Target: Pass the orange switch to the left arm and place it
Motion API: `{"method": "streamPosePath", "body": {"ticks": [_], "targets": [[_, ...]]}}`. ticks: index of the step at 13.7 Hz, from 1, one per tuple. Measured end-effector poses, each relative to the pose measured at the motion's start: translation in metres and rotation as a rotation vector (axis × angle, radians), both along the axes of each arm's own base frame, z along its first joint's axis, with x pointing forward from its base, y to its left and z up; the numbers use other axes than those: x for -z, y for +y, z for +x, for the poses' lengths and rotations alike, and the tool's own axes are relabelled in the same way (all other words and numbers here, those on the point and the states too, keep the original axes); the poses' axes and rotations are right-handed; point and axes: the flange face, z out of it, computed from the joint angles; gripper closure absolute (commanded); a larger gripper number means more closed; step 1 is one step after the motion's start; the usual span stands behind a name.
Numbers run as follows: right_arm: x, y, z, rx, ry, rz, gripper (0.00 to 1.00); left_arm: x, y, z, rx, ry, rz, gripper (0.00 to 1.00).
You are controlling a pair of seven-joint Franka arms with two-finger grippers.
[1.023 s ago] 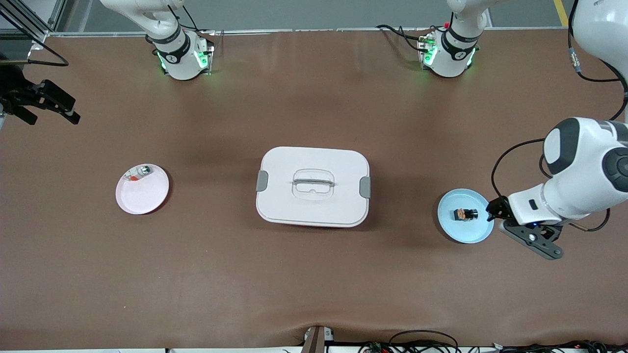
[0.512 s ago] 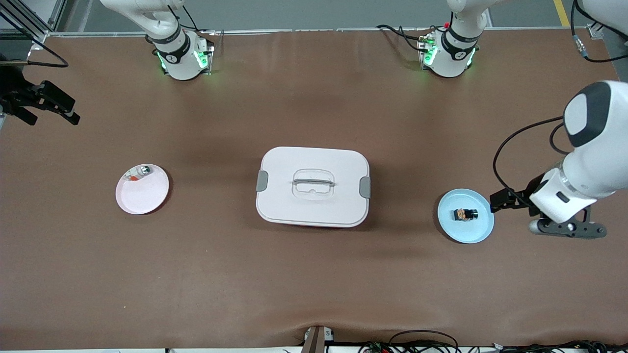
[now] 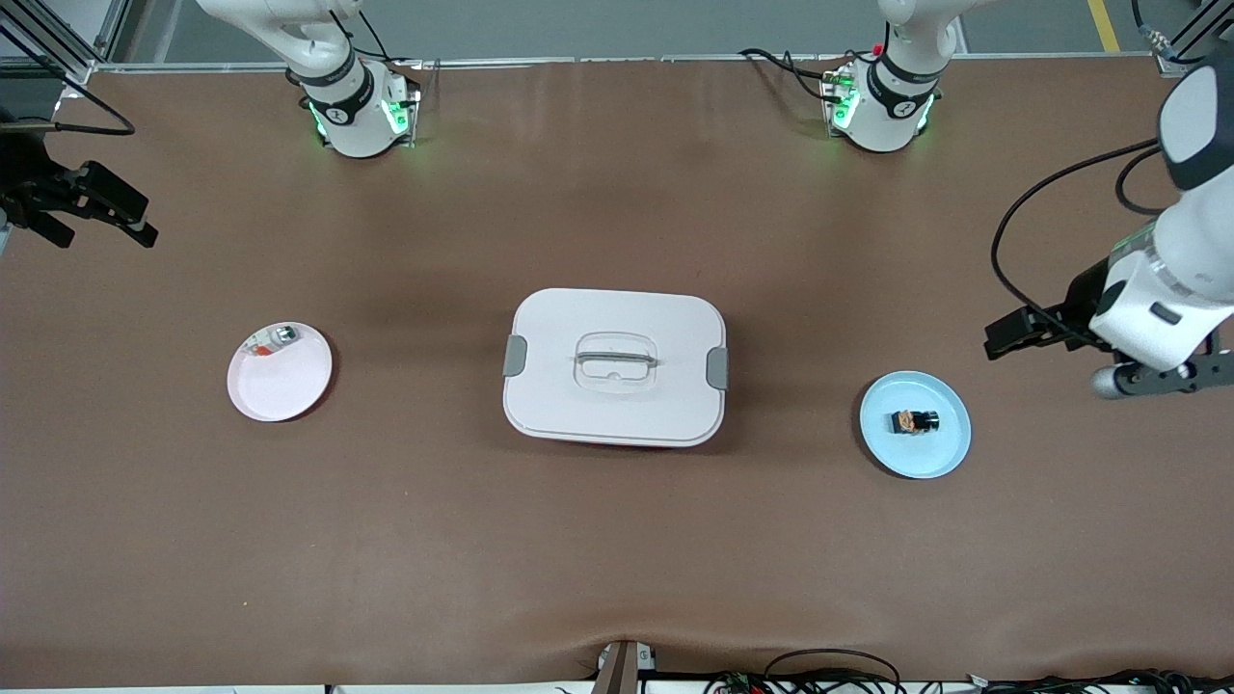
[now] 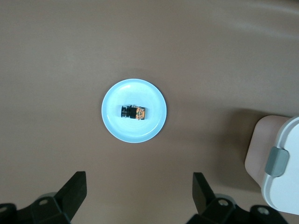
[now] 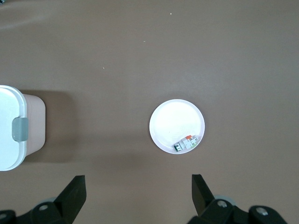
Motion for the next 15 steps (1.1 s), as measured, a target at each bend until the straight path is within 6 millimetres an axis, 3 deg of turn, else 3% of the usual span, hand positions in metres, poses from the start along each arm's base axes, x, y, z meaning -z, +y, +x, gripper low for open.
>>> {"method": "streamPosePath", "body": {"ticks": [5, 11, 15], "targets": [[0.0, -0.002, 0.0, 0.004, 0.0, 0.0, 0.0, -0.026, 0.053, -0.014, -0.008, -0.018, 0.069, 0.0], [-0.001, -0.013, 0.0, 0.024, -0.001, 0.0, 0.0, -0.052, 0.065, -0.058, -0.047, -0.002, 0.018, 0.0], [-0.001, -0.013, 0.0, 0.024, -0.002, 0.0, 0.0, -0.058, 0.064, -0.065, -0.047, -0.01, 0.011, 0.0]]}}
